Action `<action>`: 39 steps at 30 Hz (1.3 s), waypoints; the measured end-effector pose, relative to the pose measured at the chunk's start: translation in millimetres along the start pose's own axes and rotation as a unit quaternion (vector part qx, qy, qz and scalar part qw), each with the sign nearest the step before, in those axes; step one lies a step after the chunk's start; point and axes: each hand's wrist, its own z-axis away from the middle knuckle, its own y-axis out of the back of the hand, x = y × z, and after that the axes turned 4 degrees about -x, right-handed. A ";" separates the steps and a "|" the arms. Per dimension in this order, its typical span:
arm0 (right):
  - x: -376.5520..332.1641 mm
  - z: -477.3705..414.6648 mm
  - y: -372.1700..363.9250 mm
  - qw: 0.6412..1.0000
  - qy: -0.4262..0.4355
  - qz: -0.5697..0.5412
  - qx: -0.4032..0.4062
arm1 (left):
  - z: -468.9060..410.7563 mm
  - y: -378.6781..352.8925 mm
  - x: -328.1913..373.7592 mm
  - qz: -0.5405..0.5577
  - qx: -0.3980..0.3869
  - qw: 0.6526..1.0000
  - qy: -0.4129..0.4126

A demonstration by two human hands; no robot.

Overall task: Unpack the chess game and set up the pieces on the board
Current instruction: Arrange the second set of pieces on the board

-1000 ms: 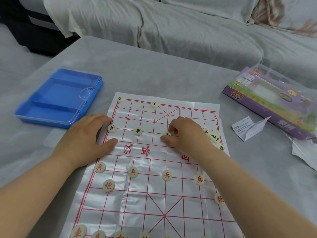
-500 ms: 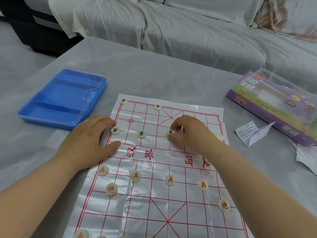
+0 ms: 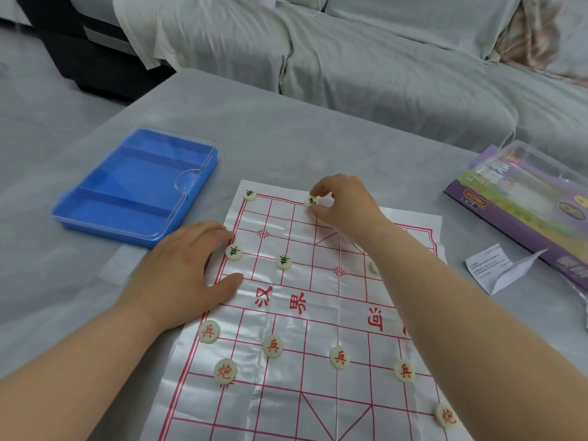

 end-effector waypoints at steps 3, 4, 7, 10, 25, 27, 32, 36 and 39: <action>4.9 -5.4 -1.3 1.000 -0.015 -0.012 -0.003 | -0.1 -0.7 -2.6 0.008 0.003 1.000 -0.007; 6.5 -6.2 -0.9 1.000 -0.021 -0.019 -0.004 | -0.4 -0.3 -3.1 0.009 0.006 1.000 -0.009; 9.5 -7.0 0.7 0.999 -0.031 -0.030 -0.008 | -1.3 -0.1 -3.8 0.001 -0.003 1.000 -0.004; 4.9 -8.7 -1.2 0.999 -0.017 -0.034 -0.015 | -2.0 -0.2 -3.3 0.003 -0.001 1.000 -0.005; -35.2 -35.0 -22.7 0.997 0.042 0.051 -0.035 | -2.5 -1.0 -6.3 -0.004 -0.006 1.000 -0.013; -34.8 -34.3 -22.4 0.997 0.042 0.047 -0.041 | -2.5 -0.9 -6.8 -0.002 -0.005 1.000 -0.013; -34.0 -32.9 -22.9 0.998 0.037 0.035 -0.045 | -2.2 1.1 -3.7 0.002 -0.013 1.000 -0.007; -35.1 -32.9 -25.7 0.999 0.033 0.021 -0.024 | -2.8 2.5 -2.2 0.000 -0.022 1.000 -0.008; -34.6 -32.7 -25.2 0.998 0.040 0.007 -0.038 | -2.9 1.5 -2.7 0.003 -0.025 1.000 -0.001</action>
